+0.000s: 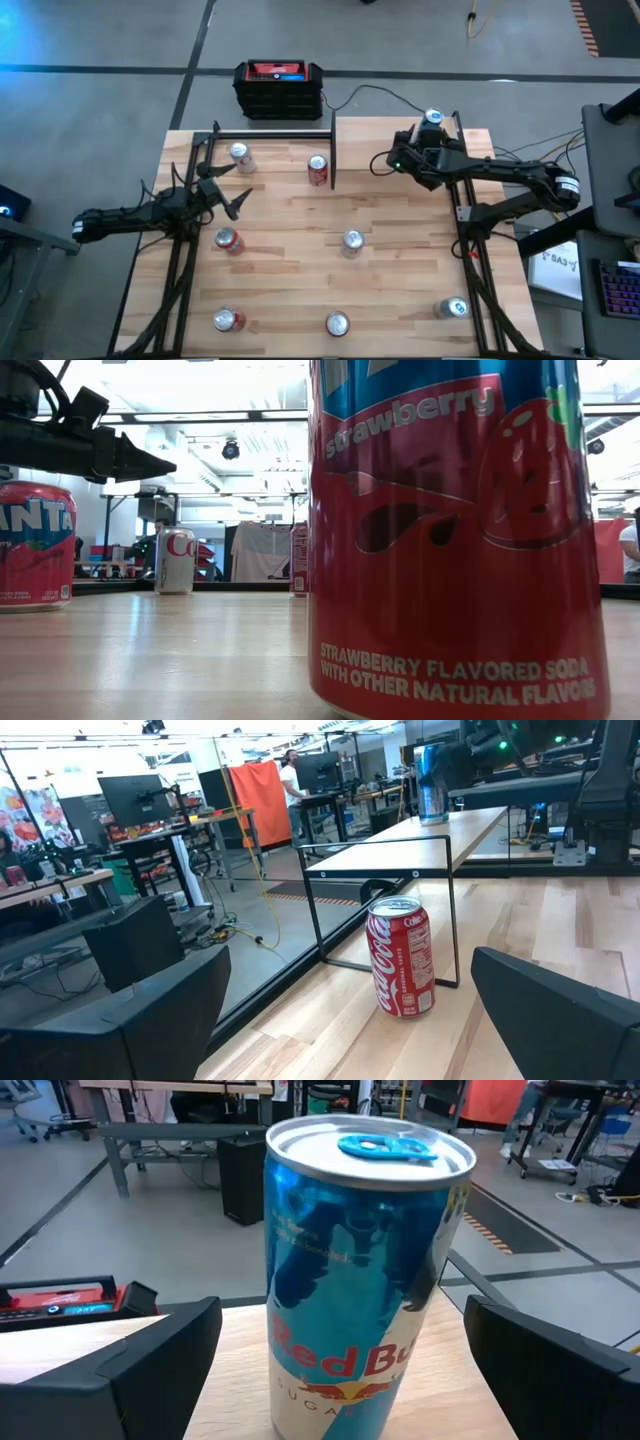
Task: Place canned beverage on shelf
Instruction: Put the top blue soda can on the shelf
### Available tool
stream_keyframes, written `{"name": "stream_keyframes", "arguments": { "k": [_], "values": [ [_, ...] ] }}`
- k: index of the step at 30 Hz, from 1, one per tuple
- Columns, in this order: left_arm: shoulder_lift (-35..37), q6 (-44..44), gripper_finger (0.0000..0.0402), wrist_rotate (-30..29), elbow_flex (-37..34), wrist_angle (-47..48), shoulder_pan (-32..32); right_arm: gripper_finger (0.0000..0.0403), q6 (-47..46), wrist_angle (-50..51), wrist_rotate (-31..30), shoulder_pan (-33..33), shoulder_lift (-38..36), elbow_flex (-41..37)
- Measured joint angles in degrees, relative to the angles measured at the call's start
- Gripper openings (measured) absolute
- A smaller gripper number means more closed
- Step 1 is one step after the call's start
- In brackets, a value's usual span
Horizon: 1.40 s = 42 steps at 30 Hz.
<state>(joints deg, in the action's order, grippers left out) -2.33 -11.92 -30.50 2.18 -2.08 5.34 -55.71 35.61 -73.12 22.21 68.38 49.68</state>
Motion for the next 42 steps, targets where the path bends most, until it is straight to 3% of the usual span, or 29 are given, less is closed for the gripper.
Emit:
{"name": "stream_keyframes", "arguments": {
  "k": [11, 17, 26, 30, 39, 42],
  "values": [
    [0.0, 0.0, 0.0399, 0.0, 0.0, 0.01, 0.02, 0.04, 6.84, -7.68, 3.84, 4.08, 0.04, -1.43],
    [0.0, 0.0, 0.0399, 0.0, 0.02, 0.01, 0.02, 0.04, 11.9, -12.63, 8.8, 6.82, 0.07, -1.47],
    [0.0, -0.01, 0.0399, 0.0, 0.0, -0.01, 0.02, 0.0395, 12.38, -13.63, 10.3, 7.96, 0.07, -1.49],
    [0.0, 0.0, 0.0399, 0.0, 0.01, 0.0, 0.02, 0.036, 12.4, -13.62, 11.03, 7.94, 0.07, -1.49],
    [0.0, -0.01, 0.0399, 0.0, 0.0, 0.01, 0.02, 0.0225, 12.47, -13.56, 12.64, 7.94, 0.07, -1.49],
    [0.0, 0.0, 0.0399, 0.0, 0.01, 0.01, 0.02, 0.0215, 12.33, -12.94, 12.74, 7.94, 0.06, -1.47]
  ]
}}
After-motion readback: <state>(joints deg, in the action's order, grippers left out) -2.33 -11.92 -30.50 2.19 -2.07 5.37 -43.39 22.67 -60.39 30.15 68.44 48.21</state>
